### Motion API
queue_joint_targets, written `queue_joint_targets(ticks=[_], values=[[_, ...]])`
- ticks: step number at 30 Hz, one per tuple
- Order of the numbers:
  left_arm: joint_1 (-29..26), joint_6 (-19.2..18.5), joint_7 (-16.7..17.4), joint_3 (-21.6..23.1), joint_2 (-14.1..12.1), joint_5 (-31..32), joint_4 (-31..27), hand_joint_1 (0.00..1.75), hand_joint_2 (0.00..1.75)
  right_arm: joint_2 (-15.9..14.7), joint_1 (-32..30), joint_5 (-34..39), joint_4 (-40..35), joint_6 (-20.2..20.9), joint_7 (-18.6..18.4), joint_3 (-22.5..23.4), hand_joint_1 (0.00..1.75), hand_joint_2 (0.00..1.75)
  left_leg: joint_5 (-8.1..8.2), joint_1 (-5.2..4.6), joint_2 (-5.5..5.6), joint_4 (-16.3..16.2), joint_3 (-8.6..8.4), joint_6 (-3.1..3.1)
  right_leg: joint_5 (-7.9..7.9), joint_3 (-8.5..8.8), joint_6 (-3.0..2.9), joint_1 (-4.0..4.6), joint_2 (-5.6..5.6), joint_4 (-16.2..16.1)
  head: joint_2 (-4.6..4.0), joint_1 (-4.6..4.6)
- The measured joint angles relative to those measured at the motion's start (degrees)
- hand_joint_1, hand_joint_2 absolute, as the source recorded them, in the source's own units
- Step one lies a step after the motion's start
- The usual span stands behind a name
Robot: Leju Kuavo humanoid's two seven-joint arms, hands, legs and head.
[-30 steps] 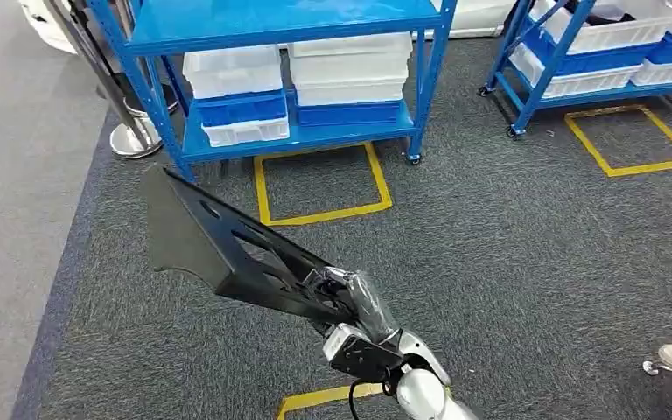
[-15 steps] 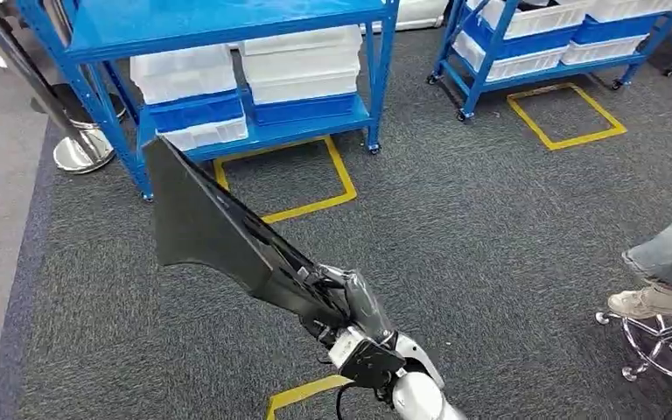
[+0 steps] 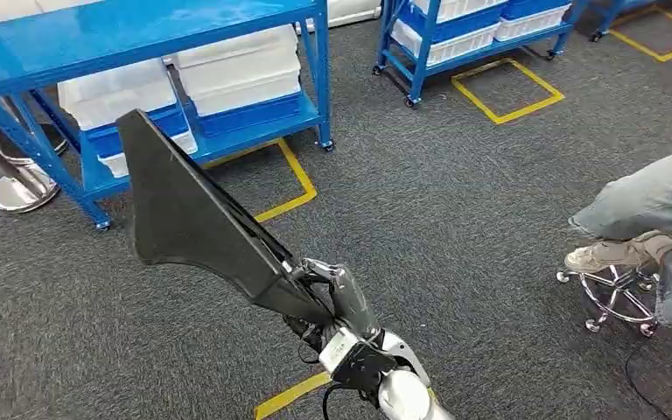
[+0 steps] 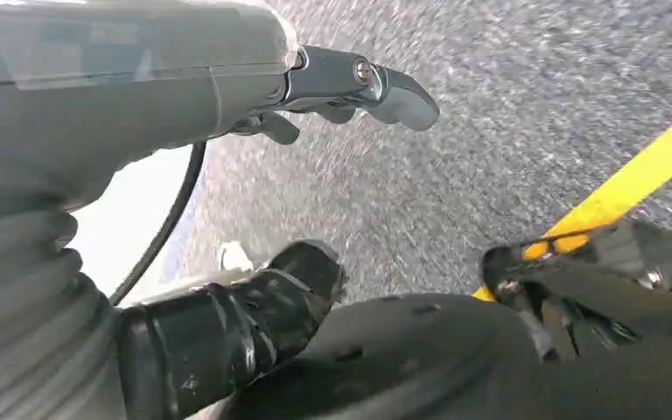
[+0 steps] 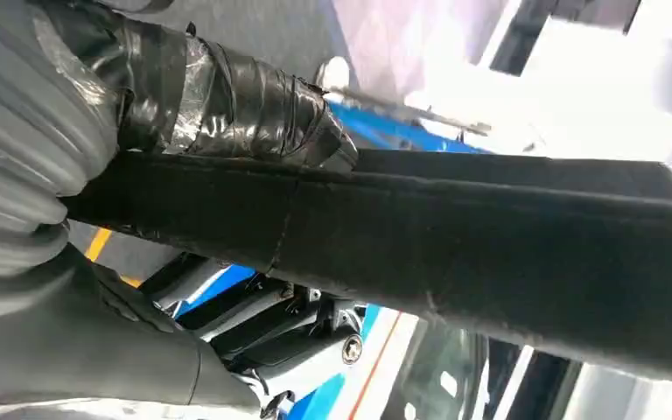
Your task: Take the parts from the cabinet and place them on the table.
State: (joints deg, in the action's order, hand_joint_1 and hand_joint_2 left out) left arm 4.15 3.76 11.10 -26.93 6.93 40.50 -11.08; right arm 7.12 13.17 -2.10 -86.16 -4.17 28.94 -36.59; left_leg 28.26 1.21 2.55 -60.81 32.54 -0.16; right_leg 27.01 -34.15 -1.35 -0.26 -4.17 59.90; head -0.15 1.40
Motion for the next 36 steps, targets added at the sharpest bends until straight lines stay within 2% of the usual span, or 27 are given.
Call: queue_joint_targets(ticks=[1,4,5,7,8,10,11,12,13,14,15,16,17,20,21,22,23,25,26,27,28,29,30,31,32,35,36], values=[[-0.16,0.02,0.04,-0.02,0.00,0.09,0.00,0.00,1.75,0.13,0.18,-0.13,-0.02,-0.24,0.15,-0.18,1.59,1.75,0.78,-0.03,2.30,0.99,-0.44,-0.06,0.10,-0.62,0.44,0.39,-0.54,0.66,0.00,0.02],[0.15,0.02,0.04,-0.02,0.02,0.37,0.00,0.00,1.75,0.31,0.38,-0.52,0.00,-0.52,0.35,-0.61,1.59,1.75,0.64,-0.31,1.09,0.81,-0.39,0.60,-0.61,-1.17,1.53,-0.15,-2.07,0.22,0.00,0.00],[0.21,0.07,0.13,-0.04,0.02,0.41,0.00,0.00,1.75,0.31,0.40,-0.72,-0.02,-0.55,0.44,-0.77,1.59,1.75,0.31,-0.18,0.35,1.19,-0.49,1.10,-0.88,-1.26,1.97,0.04,-2.78,0.07,0.00,0.04],[0.10,0.24,0.13,-0.06,0.11,0.44,0.00,0.00,1.75,0.29,0.51,-0.85,0.00,-0.63,0.46,-0.83,1.59,1.75,-0.23,-0.02,-1.08,1.98,-0.72,1.93,1.56,-2.54,2.15,0.24,1.73,2.96,0.00,0.33],[-0.02,0.28,0.15,-0.07,0.11,0.48,0.00,0.00,1.75,0.31,0.71,-0.94,-0.02,-0.66,0.50,-0.90,1.59,1.75,-0.29,-0.13,-1.78,1.99,-0.60,2.16,3.87,-4.36,2.37,0.13,2.88,6.82,0.00,0.31],[-0.32,0.42,0.13,-0.15,0.07,0.48,0.00,0.00,1.75,0.31,0.75,-1.01,0.00,-0.66,0.55,-1.03,1.59,1.75,-0.25,-0.27,-3.31,1.98,-0.46,2.22,7.42,-8.17,2.64,-0.08,3.59,15.04,0.00,0.33],[-0.41,0.55,0.13,-0.20,0.07,0.48,0.00,0.00,1.75,0.31,0.72,-1.01,0.07,-0.63,0.55,-1.03,1.59,1.75,-0.23,-0.30,-4.07,1.98,-0.43,2.25,7.68,-9.21,2.69,-0.15,3.67,17.35,0.00,0.31],[-0.42,0.66,0.13,-0.24,0.07,0.48,0.00,0.00,1.75,0.29,0.73,-1.01,0.13,-0.61,0.55,-1.03,1.59,1.75,-0.20,-0.32,-4.81,1.98,-0.45,2.27,6.55,-8.71,2.71,-0.17,3.78,16.63,0.00,0.35],[-0.40,0.72,0.09,-0.26,0.07,0.48,0.00,0.00,1.75,0.29,0.75,-1.01,0.13,-0.48,0.57,-1.05,1.59,1.75,-0.18,-0.33,-5.43,1.98,-0.51,2.26,4.39,-6.90,2.59,-0.16,3.99,13.34,0.00,0.31],[-0.33,0.74,0.00,-0.28,0.09,0.48,0.00,0.00,1.75,0.29,0.87,-1.01,0.13,-0.24,0.59,-1.07,1.59,1.75,-0.13,-0.34,-5.94,1.98,-0.59,2.21,2.03,-4.33,2.37,-0.11,4.44,8.60,0.00,0.35],[-0.31,0.79,-0.13,-0.31,0.09,0.48,0.00,0.00,1.75,0.31,1.14,-1.01,0.13,0.09,0.59,-1.14,1.59,1.75,-0.03,-0.36,-6.46,1.98,-0.72,2.14,-0.13,-1.36,1.96,0.08,5.75,3.27,0.00,0.31],[-0.35,0.81,-0.24,-0.33,0.13,0.48,0.00,0.00,1.75,0.29,1.48,-1.01,0.15,0.37,0.64,-1.29,1.59,1.75,0.09,-0.52,-6.84,1.96,-0.76,1.96,0.18,0.13,1.55,0.63,8.49,0.07,0.00,0.33],[-0.40,0.81,-0.31,-0.35,0.13,0.46,0.00,0.00,1.75,0.31,1.83,-1.01,0.13,0.68,0.68,-1.49,1.59,1.75,0.24,-0.79,-7.34,1.78,-0.66,1.61,0.23,0.28,1.26,1.27,8.61,-0.69,0.00,0.31],[-0.18,0.87,-0.33,-0.37,0.24,0.41,0.00,0.00,1.75,0.29,1.95,-1.01,0.15,1.03,0.85,-1.79,1.59,1.75,0.25,-0.80,-9.16,2.16,-1.15,0.90,-0.07,-0.02,0.77,1.31,6.64,-0.92,0.00,0.33],[-0.14,0.96,-0.33,-0.39,0.20,0.35,0.00,0.00,1.75,0.31,1.94,-1.01,0.17,1.33,0.90,-1.92,1.59,1.75,0.96,-0.59,-7.96,1.69,-0.88,0.43,-0.48,0.47,0.34,0.49,6.24,-1.61,0.00,0.26],[-0.21,1.05,-0.35,-0.46,0.20,0.28,0.00,0.00,1.75,0.33,2.27,-0.98,0.28,1.70,0.96,-2.05,1.59,1.75,2.16,-0.49,-5.41,0.23,-0.49,0.36,-0.63,0.50,0.09,0.48,5.68,-1.76,0.00,0.35],[-0.28,1.05,-0.37,-0.55,0.26,0.22,0.00,0.00,1.75,0.46,2.73,-0.92,0.48,1.97,0.98,-2.21,1.59,1.75,4.43,-0.48,-3.96,-3.34,1.09,0.35,-0.75,0.38,-0.33,0.43,5.17,-1.75,0.00,0.17],[-0.46,1.05,-0.35,-0.77,0.26,0.20,0.00,0.00,1.75,0.61,2.95,-0.85,0.92,2.54,1.07,-2.41,1.59,1.75,8.54,-0.47,-2.98,-12.62,5.43,0.10,-0.75,0.29,-0.40,0.50,3.82,-1.68,0.00,0.22],[-0.49,1.07,-0.35,-0.83,0.26,0.20,0.00,0.00,1.75,0.61,2.94,-0.79,1.16,2.67,1.07,-2.45,1.59,1.75,8.86,-0.46,-2.95,-15.18,6.71,-0.04,-0.75,0.25,-0.40,0.51,3.14,-1.56,0.00,0.22],[-0.58,1.16,-0.35,-0.87,0.26,0.20,0.00,0.00,1.75,0.61,2.94,-0.79,1.42,2.80,1.07,-2.47,1.59,1.75,7.91,-0.40,-2.95,-15.10,6.79,-0.10,-0.74,0.24,-0.39,0.46,2.43,-1.40,0.00,0.22],[-0.60,1.22,-0.29,-0.92,0.26,0.20,0.00,0.00,1.75,0.61,2.97,-0.72,1.66,2.86,1.09,-2.47,1.59,1.75,5.92,-0.32,-2.89,-12.75,5.82,-0.14,-0.69,0.22,-0.32,0.36,1.67,-1.21,0.00,0.22],[-0.70,1.27,-0.20,-1.05,0.26,0.20,0.00,0.00,1.75,0.68,3.00,-0.68,1.77,3.14,1.12,-2.47,1.59,1.75,2.99,-0.14,-2.64,-8.01,3.72,-0.21,-0.59,0.23,-0.16,0.21,0.79,-0.91,0.00,0.22],[-0.73,1.35,-0.15,-1.16,0.26,0.20,0.00,0.00,1.75,0.79,3.08,-0.68,1.84,3.38,1.14,-2.47,1.59,1.75,0.49,0.15,-1.62,-3.21,1.59,-0.36,-0.39,0.19,0.14,0.05,0.06,-0.53,0.00,0.22],[-0.90,1.38,-0.11,-1.25,0.28,0.20,0.00,0.00,1.75,0.94,3.22,-0.66,1.99,3.69,1.18,-2.47,1.59,1.75,0.41,0.52,1.29,-0.28,0.31,-0.55,-0.12,-0.23,0.57,0.06,-0.53,0.01,0.00,0.26],[-0.94,1.40,-0.11,-1.33,0.37,0.20,0.02,0.00,1.75,1.07,3.51,-0.61,2.05,3.82,1.25,-2.52,1.59,1.75,0.70,0.41,2.08,0.88,-0.02,-0.34,0.03,-0.87,0.94,0.17,-1.22,0.83,0.00,0.28],[-0.61,1.68,-0.11,-1.71,0.39,0.13,0.02,0.00,1.75,1.20,3.54,-0.55,2.19,3.91,1.36,-2.54,1.59,1.75,0.37,-0.06,0.54,0.54,0.21,0.59,-0.70,-1.33,2.05,-0.17,-2.68,0.17,0.00,0.26],[-0.63,1.71,-0.11,-1.73,0.50,0.13,0.02,0.00,1.75,1.20,3.54,-0.55,2.21,3.91,1.36,-2.54,1.59,1.75,-0.03,0.35,-0.19,1.25,0.04,1.19,-0.58,-1.55,2.19,-0.14,-2.73,0.42,0.00,0.26]])
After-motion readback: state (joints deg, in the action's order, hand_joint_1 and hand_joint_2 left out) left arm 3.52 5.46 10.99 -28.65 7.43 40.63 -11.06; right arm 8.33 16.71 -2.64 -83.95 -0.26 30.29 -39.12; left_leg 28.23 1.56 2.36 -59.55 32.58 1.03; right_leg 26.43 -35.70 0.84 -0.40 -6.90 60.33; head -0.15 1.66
